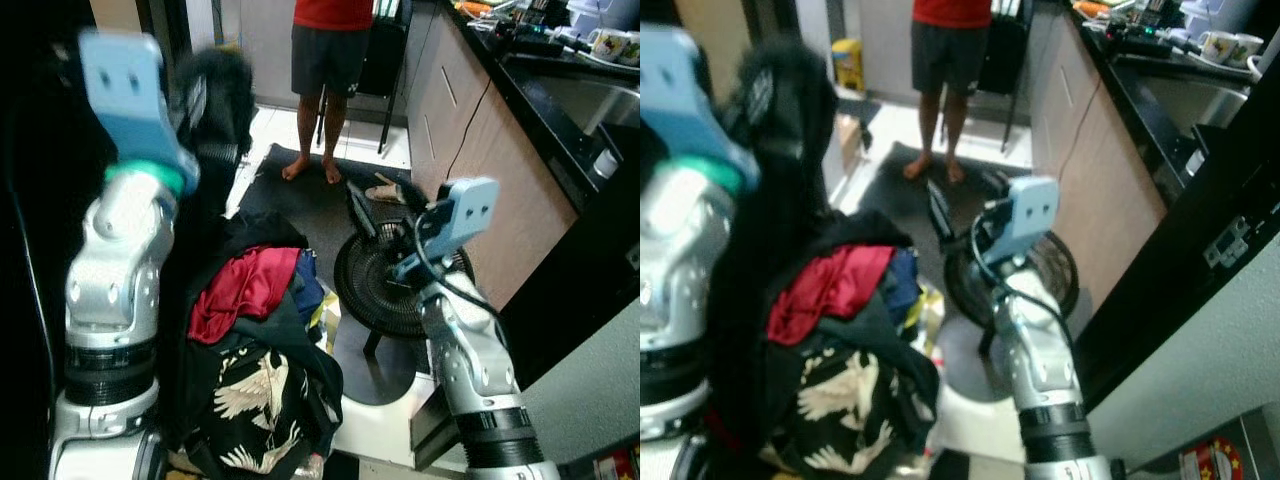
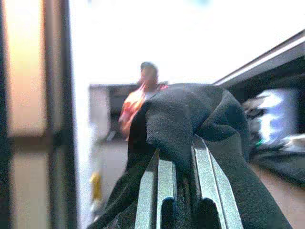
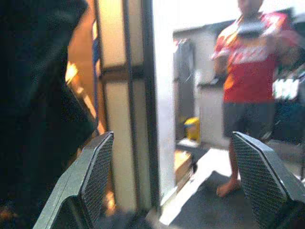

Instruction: Clothes washing

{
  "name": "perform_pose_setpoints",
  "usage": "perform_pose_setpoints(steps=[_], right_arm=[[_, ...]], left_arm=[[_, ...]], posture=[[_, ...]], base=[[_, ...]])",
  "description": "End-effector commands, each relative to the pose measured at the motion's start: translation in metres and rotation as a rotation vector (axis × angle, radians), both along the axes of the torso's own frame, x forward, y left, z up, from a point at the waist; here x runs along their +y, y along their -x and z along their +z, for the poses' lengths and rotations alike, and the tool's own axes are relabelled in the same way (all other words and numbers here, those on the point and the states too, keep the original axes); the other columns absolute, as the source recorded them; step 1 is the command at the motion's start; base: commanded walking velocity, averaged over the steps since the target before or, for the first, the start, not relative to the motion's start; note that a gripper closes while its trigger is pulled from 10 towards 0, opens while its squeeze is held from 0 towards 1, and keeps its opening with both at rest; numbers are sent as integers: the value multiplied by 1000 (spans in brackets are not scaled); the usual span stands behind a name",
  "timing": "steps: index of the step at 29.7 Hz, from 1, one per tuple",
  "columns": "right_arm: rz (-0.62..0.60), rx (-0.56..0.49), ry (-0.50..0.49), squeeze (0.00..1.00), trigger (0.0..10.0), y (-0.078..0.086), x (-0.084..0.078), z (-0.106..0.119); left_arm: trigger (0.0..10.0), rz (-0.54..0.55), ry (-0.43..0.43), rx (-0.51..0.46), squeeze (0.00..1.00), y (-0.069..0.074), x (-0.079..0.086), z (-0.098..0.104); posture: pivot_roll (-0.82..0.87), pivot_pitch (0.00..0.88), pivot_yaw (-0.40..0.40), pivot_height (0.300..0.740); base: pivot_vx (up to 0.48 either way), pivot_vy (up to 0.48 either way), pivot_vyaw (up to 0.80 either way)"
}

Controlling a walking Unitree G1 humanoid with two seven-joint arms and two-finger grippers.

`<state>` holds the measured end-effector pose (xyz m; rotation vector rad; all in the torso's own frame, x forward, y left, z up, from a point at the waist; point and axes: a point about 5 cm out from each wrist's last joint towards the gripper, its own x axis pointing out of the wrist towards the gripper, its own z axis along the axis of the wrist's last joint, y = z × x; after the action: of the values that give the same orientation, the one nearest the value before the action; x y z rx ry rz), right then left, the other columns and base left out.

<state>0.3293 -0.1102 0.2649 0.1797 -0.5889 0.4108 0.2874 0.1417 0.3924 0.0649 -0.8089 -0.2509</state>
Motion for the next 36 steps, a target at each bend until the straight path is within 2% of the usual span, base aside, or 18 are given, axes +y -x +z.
perform_pose_setpoints(steps=[1, 3, 4, 7, 10, 16, 36], right_arm=[[-38, -21, -15, 0, 10000, 1, -9, 6], [-72, -39, -29, 0, 10000, 1, -15, 11], [-72, -39, -29, 0, 10000, 1, -15, 11], [-97, -30, -49, 0, 10000, 0, -19, 11], [-102, -20, -66, 0, 10000, -1, -19, 11], [-107, -15, -82, 0, 10000, -2, -20, 12], [-116, -4, -124, 0, 10000, -4, -23, 14]], left_arm=[[10000, -36, -60, 16, 0, 2, -9, -7], [10000, -81, -88, 70, 0, 3, -22, -22], [10000, -81, -88, 70, 0, 3, -22, -22], [10000, -121, -25, 125, 0, 1, -34, -34], [10000, -119, -8, 136, 0, 0, -36, -36], [10000, -122, 14, 143, 0, -1, -34, -33], [10000, -75, -7, 189, 0, -6, -24, -43]], posture=[[51, 32, -29, 740], [51, 30, -29, 740], [51, 30, -29, 740], [50, 28, -29, 740], [52, 27, -30, 740], [54, 26, -30, 740], [61, 19, -25, 740]], base=[[0, 0, 0], [0, 0, 0], [0, 0, 0], [0, 0, -204], [0, 0, -738], [0, 0, -800], [0, 0, -800]])
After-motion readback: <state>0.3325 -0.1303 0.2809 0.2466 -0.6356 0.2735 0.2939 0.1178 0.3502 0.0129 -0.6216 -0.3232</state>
